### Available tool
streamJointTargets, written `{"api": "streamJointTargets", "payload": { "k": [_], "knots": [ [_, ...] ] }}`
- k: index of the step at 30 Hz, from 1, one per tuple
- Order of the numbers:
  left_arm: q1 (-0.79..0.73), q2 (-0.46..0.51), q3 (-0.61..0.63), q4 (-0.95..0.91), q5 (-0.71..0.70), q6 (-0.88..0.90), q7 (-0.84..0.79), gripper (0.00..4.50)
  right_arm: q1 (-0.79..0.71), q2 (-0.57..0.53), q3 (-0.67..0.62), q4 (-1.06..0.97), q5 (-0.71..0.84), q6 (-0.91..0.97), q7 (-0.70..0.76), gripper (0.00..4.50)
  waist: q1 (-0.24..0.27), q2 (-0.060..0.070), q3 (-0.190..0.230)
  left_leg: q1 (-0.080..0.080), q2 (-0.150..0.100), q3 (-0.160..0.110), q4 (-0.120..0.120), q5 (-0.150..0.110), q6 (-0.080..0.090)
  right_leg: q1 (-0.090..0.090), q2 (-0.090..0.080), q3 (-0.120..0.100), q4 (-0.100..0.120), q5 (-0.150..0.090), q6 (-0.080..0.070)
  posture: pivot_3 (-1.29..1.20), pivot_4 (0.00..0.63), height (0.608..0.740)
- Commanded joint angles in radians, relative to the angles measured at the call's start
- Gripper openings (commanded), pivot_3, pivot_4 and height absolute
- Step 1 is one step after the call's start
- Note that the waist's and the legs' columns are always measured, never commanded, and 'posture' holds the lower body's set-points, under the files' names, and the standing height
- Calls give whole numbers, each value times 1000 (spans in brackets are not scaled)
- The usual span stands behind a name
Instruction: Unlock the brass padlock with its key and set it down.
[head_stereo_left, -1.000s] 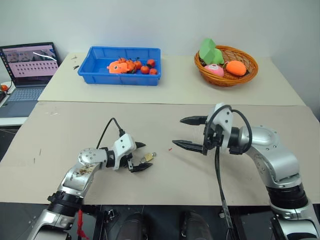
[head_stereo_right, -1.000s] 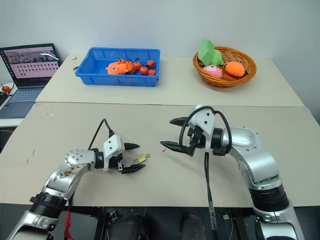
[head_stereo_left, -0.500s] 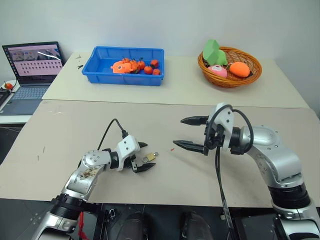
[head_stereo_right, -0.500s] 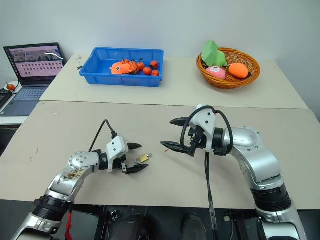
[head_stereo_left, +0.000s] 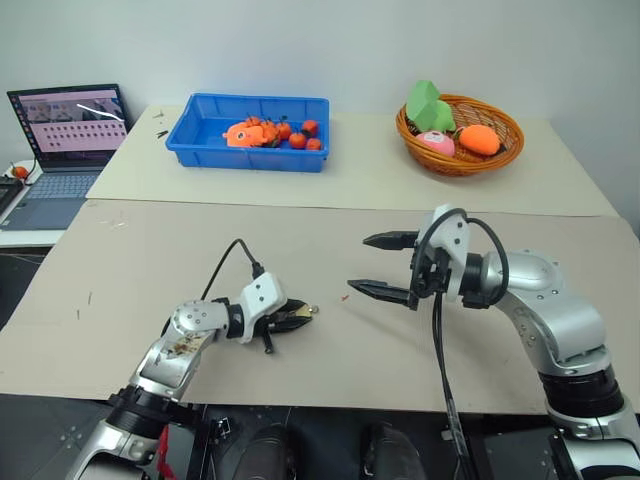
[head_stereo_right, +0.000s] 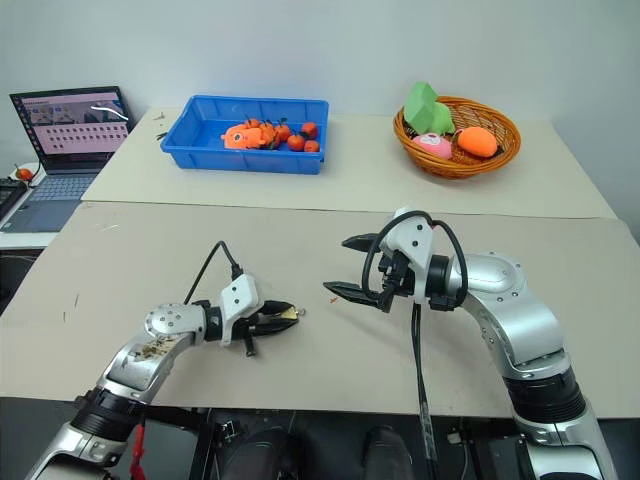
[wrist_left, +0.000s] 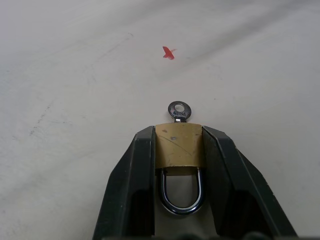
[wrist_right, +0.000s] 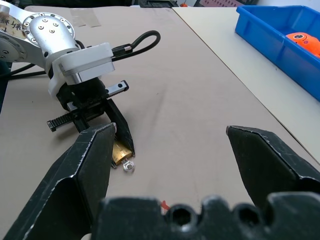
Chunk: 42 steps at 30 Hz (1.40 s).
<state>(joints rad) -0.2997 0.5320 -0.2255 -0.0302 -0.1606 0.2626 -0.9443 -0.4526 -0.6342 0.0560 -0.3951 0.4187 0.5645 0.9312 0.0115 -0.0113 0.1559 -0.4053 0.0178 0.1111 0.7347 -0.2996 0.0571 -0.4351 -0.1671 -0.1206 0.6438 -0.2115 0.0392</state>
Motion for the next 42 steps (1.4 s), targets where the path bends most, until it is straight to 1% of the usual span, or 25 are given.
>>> {"api": "streamJointTargets", "payload": {
  "k": [1, 3, 5, 7, 10, 13, 15, 18, 20, 23, 28, 31, 33, 35, 37, 40, 42],
  "knots": [
    [-42, 9, 37, 46, -10, 25, 4, 844, -8, -21, 12, -51, -27, -21, -18, 4189, 0, 0, 0, 0, 0, 0, 0, 0, 0, 0, 0, 0, 0, 0, 0, 0, 150, 692],
    [-68, 22, 54, 57, -38, 27, -33, 844, -1, -32, 50, -58, -79, -45, -30, 4189, -1, 0, 0, 0, 0, 0, 0, 0, 0, 0, 0, 0, 1, 0, 0, 0, 150, 692],
    [-125, 44, 83, 77, -76, 40, -85, 844, 14, -49, 123, -63, -181, -100, -53, 4189, -2, 0, 0, -1, 0, 0, 1, 0, 0, -1, 0, 0, 1, 0, 0, 0, 150, 692],
    [-181, 60, 109, 93, -113, 65, -123, 844, 32, -52, 172, -67, -240, -139, -66, 4189, -3, 0, 0, -4, 0, 0, 1, 0, 0, -4, 1, 0, 1, 0, 0, 0, 150, 692],
    [-246, 94, 119, 109, -145, 84, -194, 844, 58, -50, 229, -54, -332, -203, -95, 4189, -3, 0, 0, -5, 0, 1, 0, 0, 0, -4, 1, -1, 1, 0, 0, 0, 150, 692],
    [-289, 128, 126, 88, -199, 156, -266, 844, 60, -22, 264, -16, -442, -280, -174, 4189, -4, -1, 0, -6, -1, 1, 0, 0, 0, -3, 1, -1, 2, 0, 2, 0, 150, 692],
    [-304, 161, 129, 52, -248, 224, -325, 844, 53, 19, 273, 22, -518, -340, -258, 4189, -9, -1, 1, -6, -1, 1, 1, 0, 0, -3, 1, -1, 1, 0, 2, 0, 150, 692],
    [-335, 204, 137, 32, -310, 330, -385, 844, 58, 57, 272, 54, -576, -403, -319, 4189, -20, -2, 2, -6, 0, 1, 2, 0, 0, -4, 1, -1, 1, -1, 3, 0, 150, 692],
    [-354, 223, 136, 47, -312, 347, -402, 844, 52, 85, 248, 57, -592, -421, -357, 4189, -22, -3, 2, -5, 0, 1, 2, 0, 0, -4, 1, -1, 1, -2, 3, 0, 150, 692],
    [-377, 223, 138, 77, -306, 346, -392, 844, 51, 97, 237, 42, -618, -465, -381, 4189, -24, -3, 2, -5, 0, 1, 2, 0, 0, -4, 1, 0, 1, -2, 4, 0, 150, 692],
    [-390, 226, 130, 82, -302, 348, -403, 844, 108, 20, 284, 35, -746, -665, -397, 4189, -22, -3, 2, -6, -1, 1, 2, 0, 0, -4, 1, 0, 2, -2, 4, 0, 150, 692],
    [-417, 224, 130, 111, -301, 332, -426, 844, 101, -18, 311, 52, -812, -836, -406, 4189, -25, -3, 2, -6, -1, 1, 2, 0, 0, -4, 1, 0, 2, -2, 4, 0, 150, 692],
    [-433, 219, 123, 135, -287, 299, -442, 844, 76, -29, 323, 92, -853, -937, -426, 4189, -28, -3, 2, -5, 0, 1, 3, 0, 0, -4, 1, 0, 1, -6, 10, 0, 150, 692],
    [-442, 215, 116, 148, -281, 286, -451, 844, 43, -31, 330, 148, -893, -1015, -447, 4189, -32, -3, 2, -4, 0, 2, 3, 0, -1, -4, 1, 1, 2, -7, 11, 0, 150, 692],
    [-441, 209, 113, 134, -291, 291, -461, 844, -22, -23, 321, 233, -948, -1077, -495, 4189, -33, -3, 2, -3, 0, 2, 3, 0, -1, -3, 1, 2, 3, -7, 11, 0, 150, 692],
    [-414, 204, 108, 106, -289, 273, -471, 844, -96, -21, 314, 317, -980, -1148, -522, 4189, -33, -3, 2, -4, 0, 2, 5, 0, -1, -4, 1, 2, 4, -7, 10, 0, 150, 692],
    [-400, 201, 107, 98, -280, 254, -469, 844, -113, -18, 312, 342, -978, -1171, -526, 4189, -33, -3, 2, -4, 0, 2, 4, 0, -1, -4, 1, 2, 4, -6, 8, 0, 150, 692]
  ]
}}
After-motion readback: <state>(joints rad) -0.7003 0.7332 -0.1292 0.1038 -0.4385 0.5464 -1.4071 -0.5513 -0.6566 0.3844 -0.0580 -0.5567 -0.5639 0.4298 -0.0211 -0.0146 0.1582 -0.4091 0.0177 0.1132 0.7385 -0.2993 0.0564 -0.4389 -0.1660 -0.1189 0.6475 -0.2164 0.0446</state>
